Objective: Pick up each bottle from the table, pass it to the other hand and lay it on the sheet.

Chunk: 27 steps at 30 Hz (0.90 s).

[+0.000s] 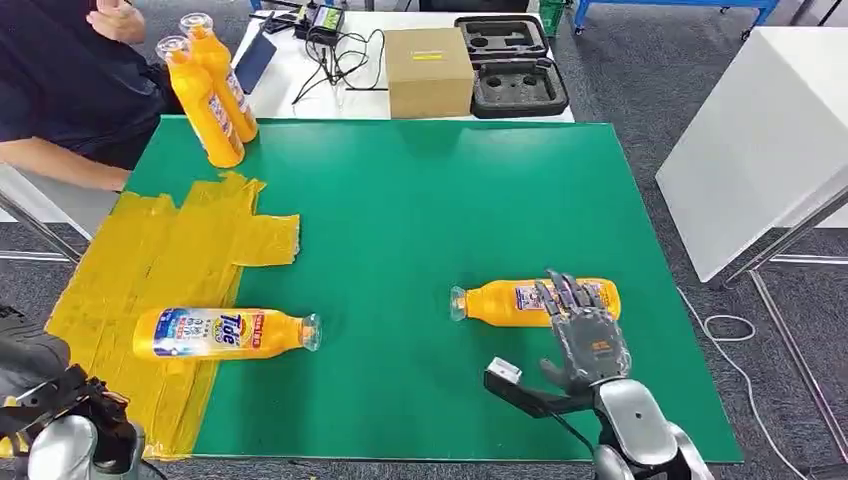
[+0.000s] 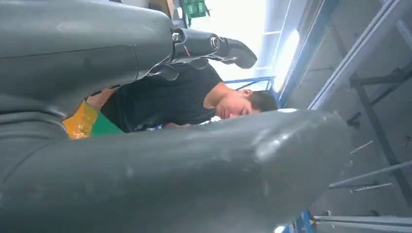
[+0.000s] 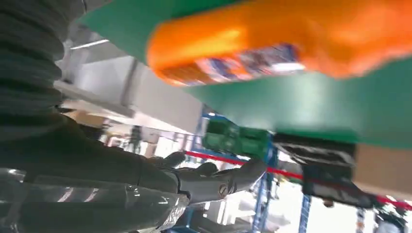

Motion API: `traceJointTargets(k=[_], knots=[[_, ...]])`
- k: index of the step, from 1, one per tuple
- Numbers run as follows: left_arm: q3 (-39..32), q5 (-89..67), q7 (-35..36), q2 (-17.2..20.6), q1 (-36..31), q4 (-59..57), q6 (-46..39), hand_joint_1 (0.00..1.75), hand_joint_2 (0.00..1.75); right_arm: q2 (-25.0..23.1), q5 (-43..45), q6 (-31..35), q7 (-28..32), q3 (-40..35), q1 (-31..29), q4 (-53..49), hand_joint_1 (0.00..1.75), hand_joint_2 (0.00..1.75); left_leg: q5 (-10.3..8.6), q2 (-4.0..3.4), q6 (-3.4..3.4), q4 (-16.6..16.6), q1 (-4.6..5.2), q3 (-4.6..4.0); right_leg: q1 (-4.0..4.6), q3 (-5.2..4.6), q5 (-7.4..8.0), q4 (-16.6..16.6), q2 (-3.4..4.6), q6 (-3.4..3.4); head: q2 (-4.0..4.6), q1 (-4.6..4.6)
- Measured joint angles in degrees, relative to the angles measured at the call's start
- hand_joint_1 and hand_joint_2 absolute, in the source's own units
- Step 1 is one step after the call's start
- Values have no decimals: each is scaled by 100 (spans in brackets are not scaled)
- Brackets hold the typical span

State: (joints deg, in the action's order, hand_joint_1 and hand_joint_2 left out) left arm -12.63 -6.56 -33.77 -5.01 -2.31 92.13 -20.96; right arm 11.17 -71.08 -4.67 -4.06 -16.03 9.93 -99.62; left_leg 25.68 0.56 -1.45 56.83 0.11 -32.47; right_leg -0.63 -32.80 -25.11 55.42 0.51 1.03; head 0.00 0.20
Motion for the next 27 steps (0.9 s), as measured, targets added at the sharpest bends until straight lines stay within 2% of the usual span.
traceJointTargets(k=[3,7,12,24,27], knots=[[18,70,-59,33,-9,-7,7,0,0,195,182,-193,-18,202,249,-226,0,175,0,-3,-1,0,7,1,-3,-3,0,-3,0,1,0,0],[46,382,-223,240,-96,-174,37,0,0,1050,915,-135,-39,705,837,-677,0,175,1,5,-3,0,21,-1,-13,-2,-1,-4,-9,2,0,0],[88,558,-346,418,-130,-383,40,0,0,1786,1038,52,-158,1503,1477,-1065,0,175,3,-10,-5,0,23,2,-17,-4,4,-4,9,9,0,0],[186,606,-352,509,-196,-568,29,0,0,2129,1005,71,-278,1826,1776,-1242,0,175,0,-9,-7,0,21,5,-14,-3,5,-4,8,10,0,0],[190,719,-376,531,-193,-579,-17,0,0,2295,1349,63,-312,2029,1819,-1144,0,175,0,-8,-7,0,21,2,-14,-2,5,-4,8,10,0,0]])
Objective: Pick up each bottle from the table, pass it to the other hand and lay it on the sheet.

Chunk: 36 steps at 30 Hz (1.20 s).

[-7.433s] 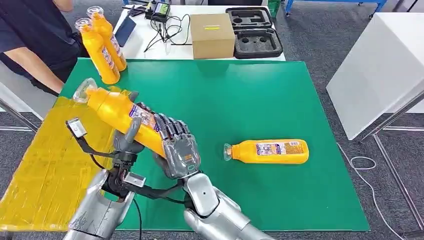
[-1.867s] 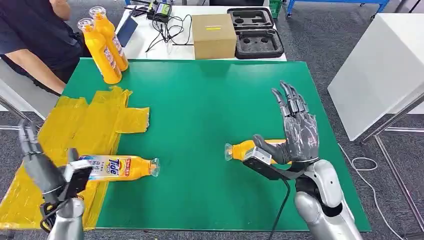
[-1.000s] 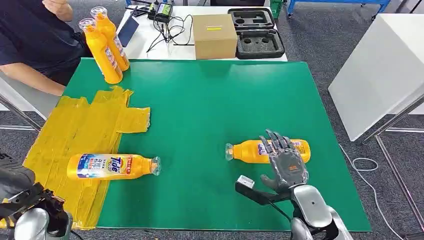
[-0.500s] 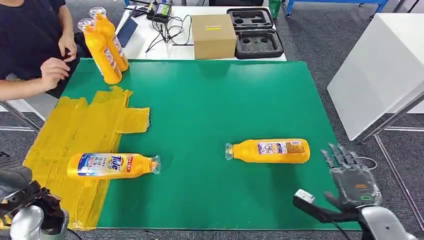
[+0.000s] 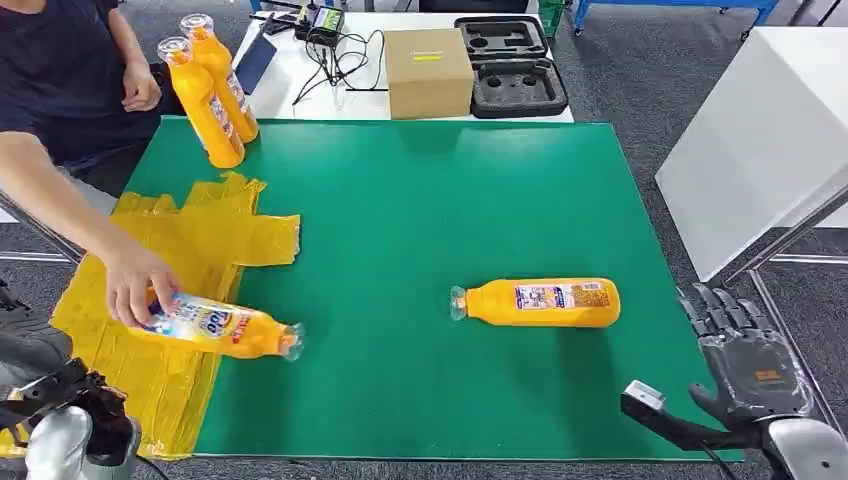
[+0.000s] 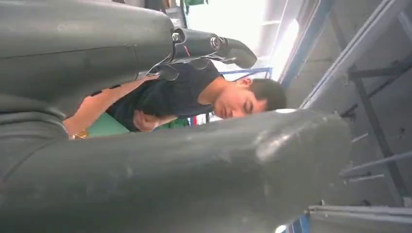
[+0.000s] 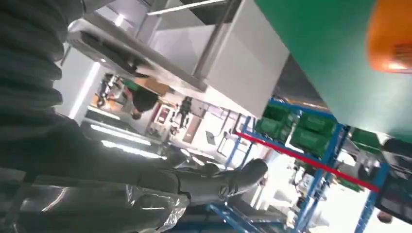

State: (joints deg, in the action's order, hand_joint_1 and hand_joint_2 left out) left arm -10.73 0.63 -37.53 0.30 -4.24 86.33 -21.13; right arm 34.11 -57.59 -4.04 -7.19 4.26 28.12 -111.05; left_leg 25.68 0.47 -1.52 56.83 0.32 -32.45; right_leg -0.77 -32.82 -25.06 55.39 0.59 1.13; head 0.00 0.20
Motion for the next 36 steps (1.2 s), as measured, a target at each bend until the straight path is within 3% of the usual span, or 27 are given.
traceJointTargets(k=[10,14,26,36], knots=[[-7,66,-72,-6,180,77,-85,0,0,353,622,-166,872,741,-462,1123,0,175,-5,3,-10,0,14,-4,-3,3,5,0,-3,8,0,0],[-7,57,-133,-89,352,192,-42,0,0,339,408,53,876,379,-1010,1657,0,175,-3,-27,-10,0,12,5,-1,-2,6,-1,23,9,0,0],[144,57,-131,-133,310,208,-98,0,0,-743,-381,892,688,-1432,-2632,3714,0,175,-16,-25,-19,-1,1,3,10,1,15,3,19,19,0,0],[153,66,-57,-122,327,284,-96,0,0,-1472,-643,819,765,-2011,-3118,4008,0,175,-16,-16,-19,-1,2,-2,9,-1,15,3,10,19,0,0]])
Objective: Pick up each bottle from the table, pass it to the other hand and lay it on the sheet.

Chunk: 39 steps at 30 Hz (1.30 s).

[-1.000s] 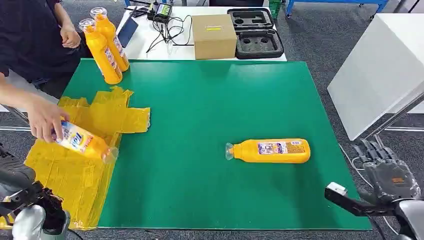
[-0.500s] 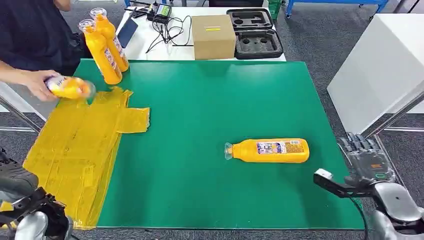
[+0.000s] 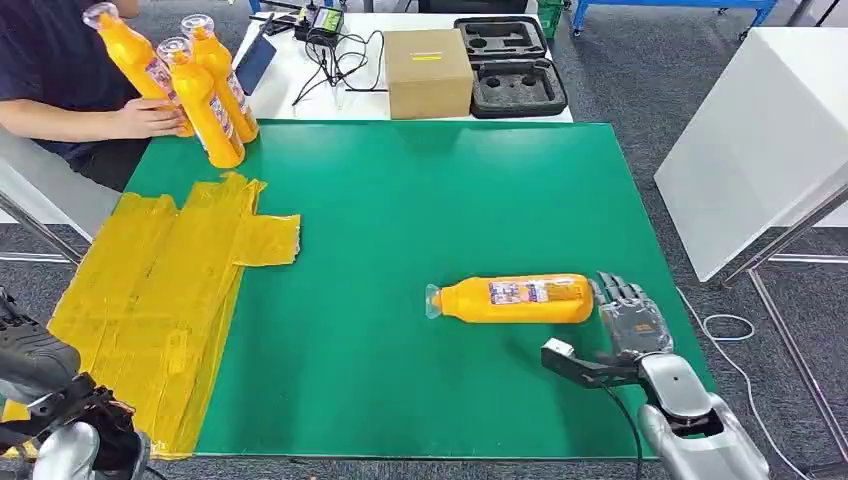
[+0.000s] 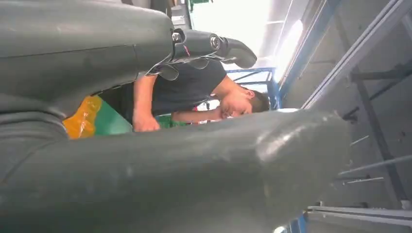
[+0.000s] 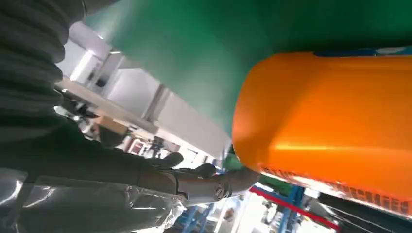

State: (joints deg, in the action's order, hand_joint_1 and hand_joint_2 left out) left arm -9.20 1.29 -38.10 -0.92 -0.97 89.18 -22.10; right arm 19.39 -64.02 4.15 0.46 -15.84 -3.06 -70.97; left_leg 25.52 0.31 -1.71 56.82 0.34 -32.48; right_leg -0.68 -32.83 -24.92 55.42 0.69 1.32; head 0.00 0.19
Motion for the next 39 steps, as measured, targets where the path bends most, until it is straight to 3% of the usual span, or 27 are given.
traceJointTargets(k=[3,4,16,26,27,34,39], knots=[[2,-20,64,0,-2,61,2,0,0,-160,-77,-7,-107,-118,-40,-11,0,175,-1,10,-1,0,1,0,-1,1,0,0,-5,0,2,0],[2,-20,73,0,-2,72,2,0,0,-186,-83,-9,-120,-131,-46,-17,0,0,-1,14,-1,0,1,0,-1,2,0,0,-7,0,0,0],[-46,-168,232,2,205,409,114,0,0,-466,-1006,103,-665,44,-15,-997,0,0,-1,16,-1,0,3,-2,-3,-1,0,0,-8,0,0,0],[-157,-234,138,-68,496,612,238,0,0,-610,-1275,262,-562,468,404,-2076,0,0,0,16,-2,0,3,-4,-4,-1,-1,-1,-10,0,0,-2],[-162,-234,138,-72,499,612,238,0,0,-623,-1277,260,-560,479,403,-2083,0,175,-1,16,-2,0,4,-4,-4,-1,-1,-1,-10,1,0,0],[-168,-234,136,-98,470,612,243,0,0,-685,-1202,120,-457,498,318,-2048,0,175,-4,15,-5,0,4,-4,-4,-1,2,0,-9,3,0,0],[-166,-236,136,-107,287,544,194,0,0,-711,-815,4,-195,277,-207,-1420,0,175,-6,14,-6,0,3,-5,-4,1,6,1,-6,7,0,0]])
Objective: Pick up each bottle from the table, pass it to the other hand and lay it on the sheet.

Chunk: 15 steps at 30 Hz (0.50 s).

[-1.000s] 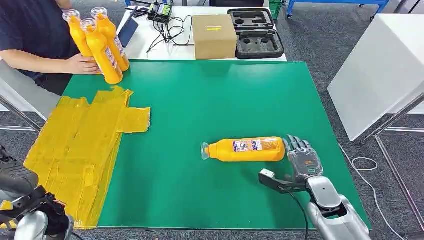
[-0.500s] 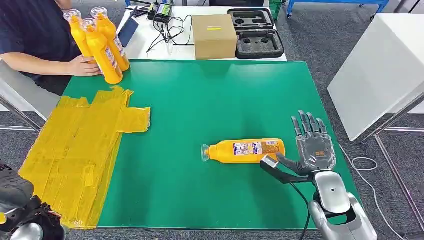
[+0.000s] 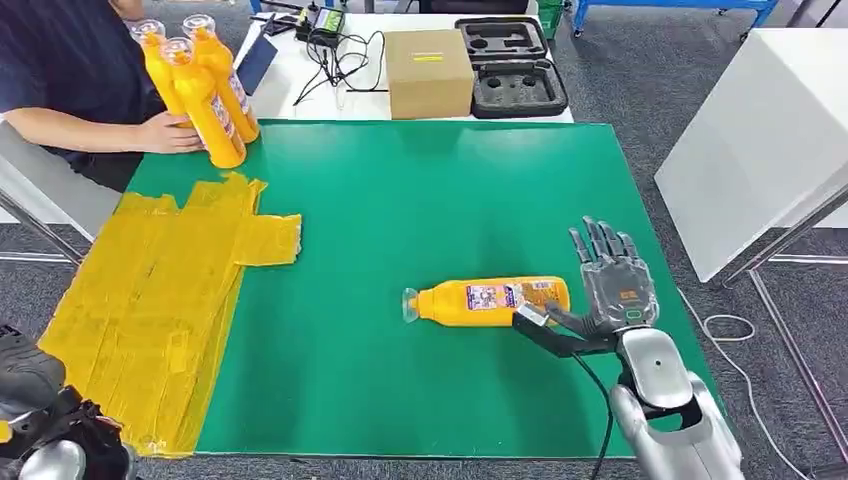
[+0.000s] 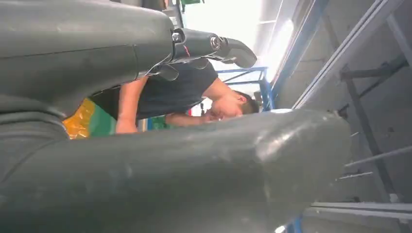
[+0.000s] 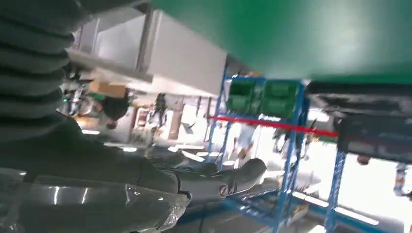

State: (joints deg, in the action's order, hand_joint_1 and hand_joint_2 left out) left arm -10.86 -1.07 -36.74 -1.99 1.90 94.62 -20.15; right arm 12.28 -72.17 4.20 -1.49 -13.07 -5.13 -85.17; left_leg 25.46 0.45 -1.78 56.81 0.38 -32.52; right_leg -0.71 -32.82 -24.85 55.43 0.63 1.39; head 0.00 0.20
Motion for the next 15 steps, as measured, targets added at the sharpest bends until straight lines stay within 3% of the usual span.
traceJointTargets(k=[6,15], knots=[[13,-17,-2,-77,43,0,-96,0,0,-371,0,22,-98,-679,-857,1186,0,175,-7,-8,3,0,-2,5,2,-1,2,1,4,1,0,0],[138,-68,4,-127,79,41,-98,0,0,-734,-29,11,-396,-1171,-1034,1560,0,175,-7,5,3,0,0,-4,1,-5,0,1,-6,1,2,-2]])
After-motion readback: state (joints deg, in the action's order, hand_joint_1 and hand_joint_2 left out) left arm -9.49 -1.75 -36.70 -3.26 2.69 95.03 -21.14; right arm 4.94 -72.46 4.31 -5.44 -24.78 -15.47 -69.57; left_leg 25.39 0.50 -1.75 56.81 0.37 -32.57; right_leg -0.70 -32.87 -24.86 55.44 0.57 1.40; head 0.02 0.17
